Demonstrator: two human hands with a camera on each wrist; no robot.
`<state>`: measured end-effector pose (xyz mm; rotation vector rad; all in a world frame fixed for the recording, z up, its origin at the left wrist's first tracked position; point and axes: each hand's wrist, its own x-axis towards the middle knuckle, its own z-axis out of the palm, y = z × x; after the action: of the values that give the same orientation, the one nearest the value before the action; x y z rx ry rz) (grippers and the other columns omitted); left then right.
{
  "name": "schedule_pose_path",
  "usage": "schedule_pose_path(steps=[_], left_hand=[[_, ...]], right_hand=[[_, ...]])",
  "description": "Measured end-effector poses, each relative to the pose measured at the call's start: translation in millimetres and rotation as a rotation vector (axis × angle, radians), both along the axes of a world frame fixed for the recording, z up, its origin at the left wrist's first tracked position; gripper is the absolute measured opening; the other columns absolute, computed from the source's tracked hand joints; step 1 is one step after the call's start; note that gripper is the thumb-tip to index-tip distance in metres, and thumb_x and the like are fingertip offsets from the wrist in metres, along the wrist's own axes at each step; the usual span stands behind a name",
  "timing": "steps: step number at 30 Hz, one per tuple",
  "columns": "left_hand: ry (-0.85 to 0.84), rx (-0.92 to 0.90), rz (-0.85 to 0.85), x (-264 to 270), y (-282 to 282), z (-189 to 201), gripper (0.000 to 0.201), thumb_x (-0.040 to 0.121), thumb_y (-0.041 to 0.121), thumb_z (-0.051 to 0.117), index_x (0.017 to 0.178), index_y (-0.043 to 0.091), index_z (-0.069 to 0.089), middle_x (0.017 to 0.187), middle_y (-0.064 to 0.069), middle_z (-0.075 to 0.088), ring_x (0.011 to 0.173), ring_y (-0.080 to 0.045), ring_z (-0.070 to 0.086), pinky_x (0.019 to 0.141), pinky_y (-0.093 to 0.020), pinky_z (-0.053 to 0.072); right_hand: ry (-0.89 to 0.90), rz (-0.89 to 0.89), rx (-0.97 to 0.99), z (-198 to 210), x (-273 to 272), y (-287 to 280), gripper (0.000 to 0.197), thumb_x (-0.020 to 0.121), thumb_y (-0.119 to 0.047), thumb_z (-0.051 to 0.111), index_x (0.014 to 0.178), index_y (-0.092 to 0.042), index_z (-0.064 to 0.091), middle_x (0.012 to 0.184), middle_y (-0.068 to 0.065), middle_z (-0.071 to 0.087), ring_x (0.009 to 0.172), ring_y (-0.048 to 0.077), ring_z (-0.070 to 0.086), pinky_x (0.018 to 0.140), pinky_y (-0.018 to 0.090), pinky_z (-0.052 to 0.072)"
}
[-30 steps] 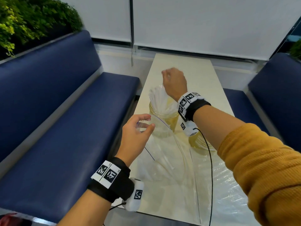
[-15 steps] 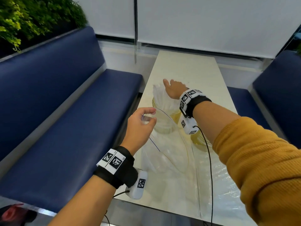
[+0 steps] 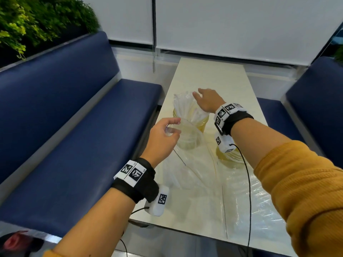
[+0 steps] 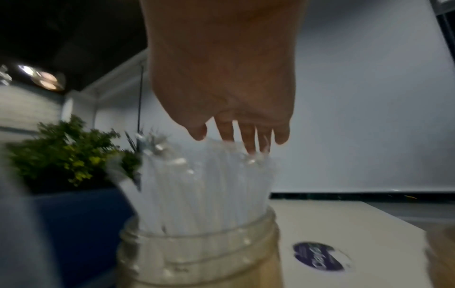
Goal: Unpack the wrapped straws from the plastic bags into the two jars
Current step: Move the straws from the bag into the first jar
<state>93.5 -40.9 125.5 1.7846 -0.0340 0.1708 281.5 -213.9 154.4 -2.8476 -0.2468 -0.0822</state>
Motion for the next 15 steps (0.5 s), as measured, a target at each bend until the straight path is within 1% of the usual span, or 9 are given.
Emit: schedule_pose_path(steps=[2,4,5,6,8,10,12,14,15], left_hand=[[0.002,0.036,-0.051,1.3,-4.8,3.1,0.053,0.087,-0.01,0.053,0.132,0.016,0.06,0.138,0.006,0.059,0.111,-0.008,0.067,0.073,-0.009,0.053],[-0.011,0.05,-0.09,3.4,-8.8,3.8,0.06,0.085,-0.011,0.053,0.138,0.016,0.056,0.141,0.006,0.056,0.117,-0.008,0.064,0.077,-0.011,0.054],[-0.017,0.049,-0.11,4.1,-10.6,3.3,0.062,0.085,-0.012,0.054,0.141,0.015,0.054,0.142,0.005,0.055,0.12,-0.008,0.063,0.081,-0.013,0.055],[-0.021,0.044,-0.129,4.5,-12.3,2.5,0.065,0.084,-0.013,0.054,0.142,0.015,0.053,0.143,0.004,0.054,0.122,-0.008,0.061,0.086,-0.016,0.055],[-0.026,0.034,-0.164,3.4,-15.1,-0.2,0.069,0.08,-0.012,0.055,0.143,0.015,0.051,0.143,0.002,0.052,0.126,-0.01,0.059,0.098,-0.023,0.053],[-0.047,0.037,-0.197,1.0,-16.5,-3.4,0.073,0.072,-0.003,0.056,0.143,0.014,0.052,0.143,0.003,0.05,0.128,-0.011,0.057,0.103,-0.025,0.05],[-0.071,0.057,-0.231,-3.0,-18.0,-6.8,0.076,0.067,0.003,0.052,0.143,0.013,0.052,0.143,0.004,0.049,0.129,-0.01,0.057,0.102,-0.022,0.049],[-0.094,0.069,-0.26,-7.1,-20.4,-10.0,0.077,0.067,0.002,0.049,0.143,0.013,0.053,0.144,0.004,0.049,0.128,-0.008,0.058,0.1,-0.016,0.046],[-0.105,0.071,-0.27,-9.0,-21.4,-11.8,0.077,0.067,0.001,0.048,0.142,0.013,0.053,0.144,0.004,0.05,0.128,-0.007,0.058,0.099,-0.014,0.046]], right_hand=[[-0.202,0.002,0.013,17.1,-23.6,7.8,0.047,0.102,-0.044,0.041,0.131,-0.013,0.061,0.132,0.012,0.059,0.121,0.032,0.054,0.096,0.043,0.047],[-0.36,-0.041,0.051,39.1,-57.1,19.6,0.034,0.098,-0.037,0.045,0.102,-0.014,0.07,0.099,0.008,0.067,0.092,0.03,0.062,0.072,0.033,0.046],[-0.345,-0.059,0.052,48.1,-76.4,23.0,0.033,0.095,-0.034,0.046,0.085,-0.012,0.068,0.082,0.006,0.065,0.076,0.03,0.061,0.065,0.03,0.044],[-0.252,-0.058,0.041,51.6,-94.9,24.1,0.034,0.092,-0.032,0.046,0.074,-0.01,0.064,0.071,0.005,0.065,0.066,0.03,0.06,0.061,0.029,0.047],[0.163,-0.028,0.047,44.2,-129.9,23.2,0.035,0.092,-0.028,0.046,0.071,-0.006,0.064,0.061,0.007,0.07,0.056,0.026,0.066,0.064,0.033,0.058],[0.489,0.026,-0.037,19.8,-152.1,20.6,0.038,0.098,-0.031,0.047,0.08,-0.004,0.066,0.071,0.01,0.072,0.065,0.026,0.069,0.07,0.034,0.059],[0.562,0.092,-0.221,-5.9,-163.2,20.6,0.052,0.1,-0.048,0.046,0.107,0.0,0.065,0.104,0.014,0.069,0.091,0.031,0.066,0.075,0.032,0.048],[0.626,0.077,-0.3,-23.2,-169.3,21.8,0.06,0.101,-0.051,0.044,0.126,0.002,0.058,0.124,0.017,0.063,0.099,0.033,0.061,0.067,0.031,0.043],[0.656,0.065,-0.296,-29.6,-171.3,21.2,0.056,0.102,-0.048,0.046,0.124,0.001,0.058,0.121,0.018,0.063,0.095,0.032,0.06,0.058,0.029,0.04]])
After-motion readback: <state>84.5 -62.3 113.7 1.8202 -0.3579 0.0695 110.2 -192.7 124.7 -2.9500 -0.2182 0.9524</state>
